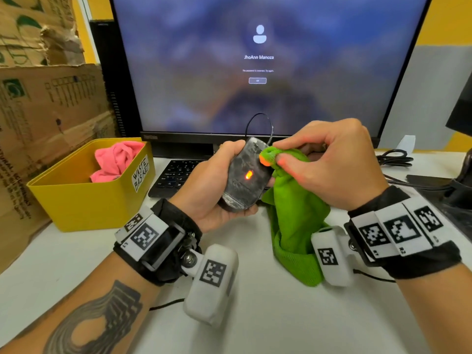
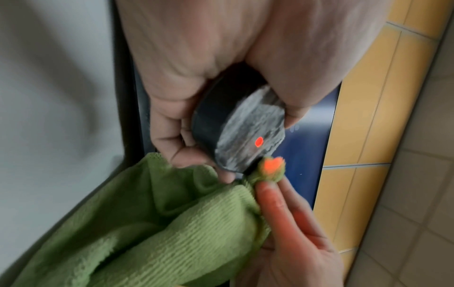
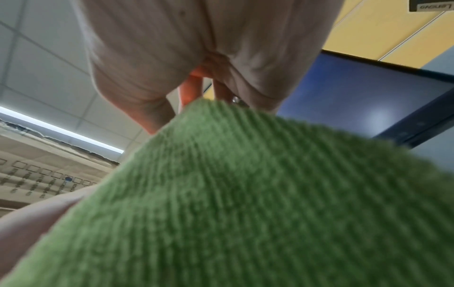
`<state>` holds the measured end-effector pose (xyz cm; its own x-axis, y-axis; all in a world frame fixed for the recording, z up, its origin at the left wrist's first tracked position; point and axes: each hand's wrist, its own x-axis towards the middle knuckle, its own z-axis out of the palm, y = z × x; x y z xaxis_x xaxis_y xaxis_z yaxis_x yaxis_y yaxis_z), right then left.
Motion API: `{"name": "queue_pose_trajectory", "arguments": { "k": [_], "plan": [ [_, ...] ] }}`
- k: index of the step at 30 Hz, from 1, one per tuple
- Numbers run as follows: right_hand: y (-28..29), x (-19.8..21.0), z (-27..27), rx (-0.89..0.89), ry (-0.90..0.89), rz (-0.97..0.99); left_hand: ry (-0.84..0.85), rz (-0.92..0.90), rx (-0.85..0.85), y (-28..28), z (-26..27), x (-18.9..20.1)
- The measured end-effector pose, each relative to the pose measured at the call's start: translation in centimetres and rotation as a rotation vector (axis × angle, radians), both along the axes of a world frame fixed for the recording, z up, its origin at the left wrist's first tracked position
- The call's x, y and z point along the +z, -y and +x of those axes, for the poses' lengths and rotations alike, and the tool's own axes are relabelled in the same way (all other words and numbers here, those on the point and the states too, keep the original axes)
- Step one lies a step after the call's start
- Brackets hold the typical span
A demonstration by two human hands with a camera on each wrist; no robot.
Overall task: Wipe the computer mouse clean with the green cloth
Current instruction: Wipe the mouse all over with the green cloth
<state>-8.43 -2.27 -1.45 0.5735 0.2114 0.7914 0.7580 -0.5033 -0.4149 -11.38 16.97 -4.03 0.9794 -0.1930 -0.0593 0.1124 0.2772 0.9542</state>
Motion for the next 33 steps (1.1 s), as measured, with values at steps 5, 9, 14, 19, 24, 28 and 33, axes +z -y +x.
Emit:
{"name": "queue_pose_trajectory", "arguments": {
  "k": [5,9,14,19,24,28,33],
  "plan": [
    [-0.4,-0.1,-0.1,0.016,-0.098,-0.004,0.003,0.022,0.034,-0.1,-0.1,-0.1],
    [0.6,0.0,0.2,0.006,-0.185,-0.027,-0.002,0.012,0.006,0.2,-0.6,0.3],
    [0.2,-0.2,0.3,0.111,-0.287,0.062,-0.003,0.061,0.074,0.8,-0.9,0.3],
    [-0.5,-0.5,-0.1,0.106,-0.279,0.175,-0.017,0.102,0.131,1.3,-1.1,0.2],
    [-0.5,-0.4,-0.1,0.099,-0.260,0.191,0.034,0.084,0.146,1.2,-1.3,0.5],
    [0.0,-0.4,0.0,0.175,-0.329,0.194,0.061,0.048,0.115,0.6,-1.3,0.9],
    [0.0,-0.6,0.1,0.276,-0.414,0.310,0.039,0.130,0.112,1.0,-1.4,0.9]
  ]
}}
